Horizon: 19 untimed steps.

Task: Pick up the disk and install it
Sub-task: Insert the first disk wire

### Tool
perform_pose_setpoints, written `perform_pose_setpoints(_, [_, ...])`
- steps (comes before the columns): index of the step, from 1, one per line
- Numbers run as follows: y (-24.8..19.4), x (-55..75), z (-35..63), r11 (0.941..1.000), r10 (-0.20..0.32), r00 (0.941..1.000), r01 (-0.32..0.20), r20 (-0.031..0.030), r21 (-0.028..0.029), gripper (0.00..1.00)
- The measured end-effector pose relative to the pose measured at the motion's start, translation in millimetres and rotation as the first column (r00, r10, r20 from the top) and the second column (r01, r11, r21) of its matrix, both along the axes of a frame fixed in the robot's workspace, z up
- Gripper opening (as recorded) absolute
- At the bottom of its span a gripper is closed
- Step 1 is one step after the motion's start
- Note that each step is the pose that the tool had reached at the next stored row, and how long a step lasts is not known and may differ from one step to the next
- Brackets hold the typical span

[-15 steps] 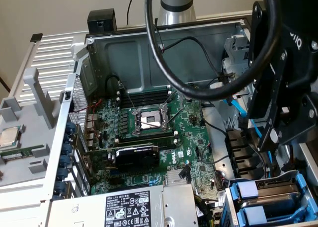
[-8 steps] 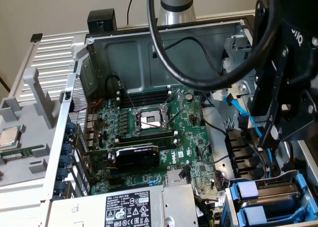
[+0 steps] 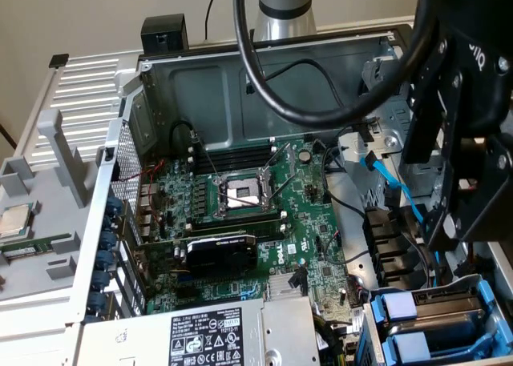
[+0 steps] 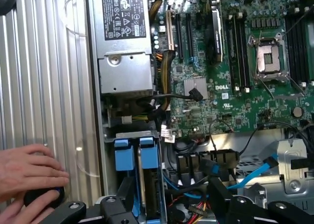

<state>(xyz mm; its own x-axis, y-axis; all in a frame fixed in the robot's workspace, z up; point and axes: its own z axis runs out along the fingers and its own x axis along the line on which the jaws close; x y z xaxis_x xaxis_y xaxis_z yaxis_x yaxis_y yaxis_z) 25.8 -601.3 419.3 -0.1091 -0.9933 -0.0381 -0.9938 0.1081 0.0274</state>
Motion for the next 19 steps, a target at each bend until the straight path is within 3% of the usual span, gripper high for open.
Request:
perform_pose_setpoints(4, [0.1, 0.0, 0.0, 0.9988, -0.049, 0.9988, 0.049, 0.0035, 0.0001, 0.71])
perform_pose_setpoints(9, [0.4, 0.6, 0.1, 0.9959, -0.091, 0.9959, 0.091, 0.0035, -0.0001, 0.71])
perform_pose_setpoints(15, [1.0, 2.7, -0.1, 0.9953, -0.097, 0.9953, 0.097, 0.0035, 0.0000, 0.71])
perform_pose_setpoints(19, [2.5, 10.8, 0.0, 0.9952, -0.098, 0.9952, 0.098, 0.0038, -0.0032, 0.71])
